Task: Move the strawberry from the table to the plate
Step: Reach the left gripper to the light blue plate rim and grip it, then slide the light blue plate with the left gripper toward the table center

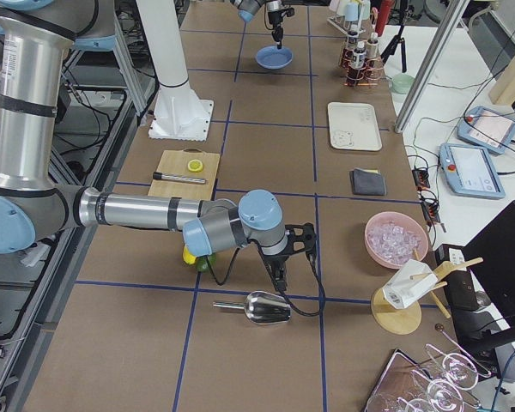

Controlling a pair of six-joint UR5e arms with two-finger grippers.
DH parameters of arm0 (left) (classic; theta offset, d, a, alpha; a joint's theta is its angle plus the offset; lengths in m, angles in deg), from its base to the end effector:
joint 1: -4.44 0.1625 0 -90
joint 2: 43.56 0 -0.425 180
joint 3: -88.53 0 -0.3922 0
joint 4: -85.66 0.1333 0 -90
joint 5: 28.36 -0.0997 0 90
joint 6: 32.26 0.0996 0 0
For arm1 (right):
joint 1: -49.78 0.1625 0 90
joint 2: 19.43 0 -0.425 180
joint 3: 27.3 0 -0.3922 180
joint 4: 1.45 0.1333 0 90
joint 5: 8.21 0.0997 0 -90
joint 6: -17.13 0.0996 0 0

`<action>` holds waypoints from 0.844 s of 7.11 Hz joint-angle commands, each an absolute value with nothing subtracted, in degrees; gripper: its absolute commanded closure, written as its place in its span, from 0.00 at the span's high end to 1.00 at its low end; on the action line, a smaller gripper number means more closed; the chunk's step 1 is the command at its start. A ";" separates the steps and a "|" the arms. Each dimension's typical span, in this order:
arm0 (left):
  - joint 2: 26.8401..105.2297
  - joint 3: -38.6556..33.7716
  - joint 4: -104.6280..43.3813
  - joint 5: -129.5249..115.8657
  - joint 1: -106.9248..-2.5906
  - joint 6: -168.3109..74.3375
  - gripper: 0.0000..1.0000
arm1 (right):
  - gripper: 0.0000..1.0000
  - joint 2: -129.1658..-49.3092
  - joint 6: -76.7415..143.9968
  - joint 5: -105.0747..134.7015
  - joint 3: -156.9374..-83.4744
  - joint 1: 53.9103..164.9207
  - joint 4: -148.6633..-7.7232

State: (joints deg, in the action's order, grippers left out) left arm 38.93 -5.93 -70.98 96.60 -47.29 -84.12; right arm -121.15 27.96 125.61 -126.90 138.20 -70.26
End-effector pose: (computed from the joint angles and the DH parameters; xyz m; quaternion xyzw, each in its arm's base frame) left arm 0.2211 -0.4033 0.5517 0.1742 0.5361 0.0612 0.8237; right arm 0.0526 -0.4249 0.6285 0.1130 -0.3824 0.0122 0.9170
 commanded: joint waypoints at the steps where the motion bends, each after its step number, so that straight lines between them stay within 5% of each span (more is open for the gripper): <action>1: 45.33 -15.52 -56.52 94.18 -43.57 -92.24 0.00 | 1.00 -121.21 28.03 126.26 -126.97 138.20 -70.26; 4: 70.62 -9.33 -36.11 81.27 -29.01 -106.81 0.00 | 1.00 -121.29 28.03 126.26 -126.79 138.20 -70.26; 6: 77.97 -2.91 -36.25 76.60 -22.47 -111.43 0.00 | 1.00 -121.30 28.03 126.26 -126.70 138.20 -70.26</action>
State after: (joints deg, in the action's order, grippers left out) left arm 73.09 -6.60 -37.11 79.73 -26.17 -108.21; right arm -121.28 28.02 126.26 -126.75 138.20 -70.26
